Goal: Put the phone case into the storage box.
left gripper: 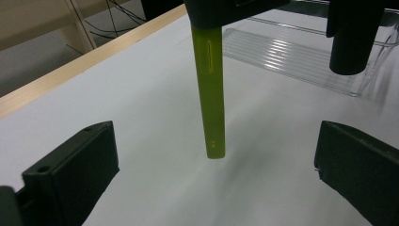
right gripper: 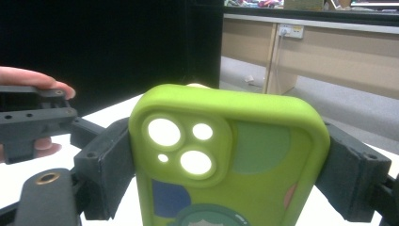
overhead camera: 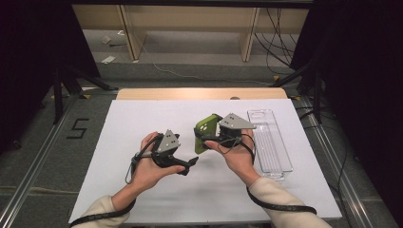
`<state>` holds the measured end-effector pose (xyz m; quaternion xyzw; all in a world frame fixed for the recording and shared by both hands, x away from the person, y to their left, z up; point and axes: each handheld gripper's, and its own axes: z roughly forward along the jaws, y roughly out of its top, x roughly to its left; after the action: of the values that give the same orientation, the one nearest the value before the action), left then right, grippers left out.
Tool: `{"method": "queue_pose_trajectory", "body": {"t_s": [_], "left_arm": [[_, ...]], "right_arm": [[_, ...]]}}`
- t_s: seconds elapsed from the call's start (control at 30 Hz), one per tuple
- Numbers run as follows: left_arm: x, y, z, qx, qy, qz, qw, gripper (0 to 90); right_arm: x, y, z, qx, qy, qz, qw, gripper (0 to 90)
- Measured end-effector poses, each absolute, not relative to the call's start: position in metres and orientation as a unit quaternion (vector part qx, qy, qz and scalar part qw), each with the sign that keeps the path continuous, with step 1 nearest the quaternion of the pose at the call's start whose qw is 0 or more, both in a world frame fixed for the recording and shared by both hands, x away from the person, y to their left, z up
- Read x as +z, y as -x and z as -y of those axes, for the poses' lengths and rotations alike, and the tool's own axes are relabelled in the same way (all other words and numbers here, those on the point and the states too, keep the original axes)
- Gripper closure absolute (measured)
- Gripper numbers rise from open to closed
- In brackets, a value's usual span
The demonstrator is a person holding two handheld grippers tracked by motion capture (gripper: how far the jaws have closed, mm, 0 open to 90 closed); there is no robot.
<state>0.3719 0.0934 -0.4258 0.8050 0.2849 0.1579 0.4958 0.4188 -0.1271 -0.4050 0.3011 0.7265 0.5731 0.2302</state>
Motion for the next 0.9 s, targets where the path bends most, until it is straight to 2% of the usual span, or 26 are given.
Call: {"method": "queue_pose_trajectory", "body": {"t_s": [0.9], "left_arm": [[-0.431,-0.361,-0.134,0.198,-0.796,-0.296,0.490,0.0]], "right_arm": [[-0.403,-0.420,0.131,0.573,-0.305,-0.724,0.232,16.5]]}}
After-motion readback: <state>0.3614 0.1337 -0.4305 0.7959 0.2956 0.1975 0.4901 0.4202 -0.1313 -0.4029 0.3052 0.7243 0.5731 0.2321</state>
